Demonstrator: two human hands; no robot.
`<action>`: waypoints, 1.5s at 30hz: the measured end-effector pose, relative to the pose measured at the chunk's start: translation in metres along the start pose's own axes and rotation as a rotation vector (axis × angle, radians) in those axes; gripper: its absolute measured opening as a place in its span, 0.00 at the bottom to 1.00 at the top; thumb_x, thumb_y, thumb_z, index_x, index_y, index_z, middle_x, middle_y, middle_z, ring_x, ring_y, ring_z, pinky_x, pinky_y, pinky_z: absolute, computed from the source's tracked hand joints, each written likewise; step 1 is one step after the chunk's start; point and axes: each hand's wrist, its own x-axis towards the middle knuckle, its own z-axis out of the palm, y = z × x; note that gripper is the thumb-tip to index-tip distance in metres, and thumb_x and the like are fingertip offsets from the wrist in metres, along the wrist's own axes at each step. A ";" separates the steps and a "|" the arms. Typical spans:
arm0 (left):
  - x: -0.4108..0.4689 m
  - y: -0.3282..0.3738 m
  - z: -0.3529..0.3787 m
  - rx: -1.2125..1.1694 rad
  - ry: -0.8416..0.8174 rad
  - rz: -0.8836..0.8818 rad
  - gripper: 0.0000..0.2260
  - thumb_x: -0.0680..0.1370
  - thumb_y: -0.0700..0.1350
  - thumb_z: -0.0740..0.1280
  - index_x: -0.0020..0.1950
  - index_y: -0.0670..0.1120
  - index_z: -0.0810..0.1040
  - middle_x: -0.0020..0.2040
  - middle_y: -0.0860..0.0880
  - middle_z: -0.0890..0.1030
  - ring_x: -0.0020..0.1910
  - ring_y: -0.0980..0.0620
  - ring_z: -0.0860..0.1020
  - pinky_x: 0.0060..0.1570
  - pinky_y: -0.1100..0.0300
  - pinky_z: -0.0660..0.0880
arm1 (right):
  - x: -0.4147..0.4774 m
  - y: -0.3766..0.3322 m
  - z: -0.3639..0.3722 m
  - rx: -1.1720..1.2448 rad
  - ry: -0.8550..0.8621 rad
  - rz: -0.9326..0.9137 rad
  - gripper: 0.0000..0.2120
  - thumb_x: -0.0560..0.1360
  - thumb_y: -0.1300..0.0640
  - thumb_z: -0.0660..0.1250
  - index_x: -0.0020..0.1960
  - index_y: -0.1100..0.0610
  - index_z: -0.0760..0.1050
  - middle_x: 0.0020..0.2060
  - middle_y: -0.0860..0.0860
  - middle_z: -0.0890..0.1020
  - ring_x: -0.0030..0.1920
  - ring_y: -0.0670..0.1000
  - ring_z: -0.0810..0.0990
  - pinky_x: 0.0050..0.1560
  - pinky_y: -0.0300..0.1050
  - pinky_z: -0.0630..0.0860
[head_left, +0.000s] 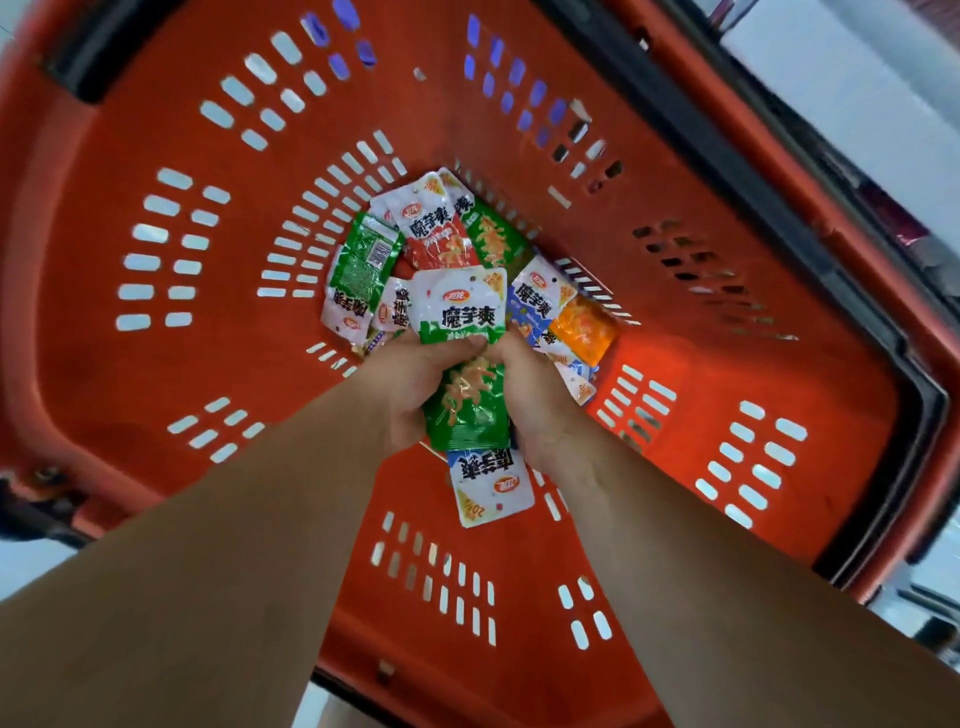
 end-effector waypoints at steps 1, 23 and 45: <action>0.001 -0.002 -0.002 0.012 0.013 0.006 0.15 0.79 0.38 0.73 0.65 0.39 0.79 0.54 0.38 0.87 0.50 0.38 0.87 0.48 0.42 0.85 | -0.002 0.000 -0.001 -0.015 0.000 0.035 0.13 0.77 0.50 0.61 0.56 0.55 0.78 0.48 0.57 0.85 0.53 0.61 0.85 0.51 0.52 0.81; 0.022 0.069 -0.051 0.512 0.362 0.338 0.16 0.75 0.41 0.78 0.59 0.50 0.78 0.46 0.50 0.84 0.39 0.52 0.83 0.24 0.65 0.76 | 0.095 0.003 -0.015 -0.526 0.472 -0.383 0.13 0.73 0.54 0.79 0.44 0.58 0.75 0.36 0.51 0.79 0.30 0.45 0.78 0.34 0.45 0.76; 0.041 0.077 -0.071 0.448 0.397 0.461 0.17 0.78 0.39 0.74 0.63 0.54 0.77 0.44 0.58 0.82 0.40 0.57 0.82 0.30 0.62 0.79 | 0.107 0.039 0.036 -1.116 0.375 -0.472 0.43 0.65 0.38 0.81 0.69 0.50 0.61 0.45 0.46 0.77 0.54 0.53 0.77 0.63 0.50 0.63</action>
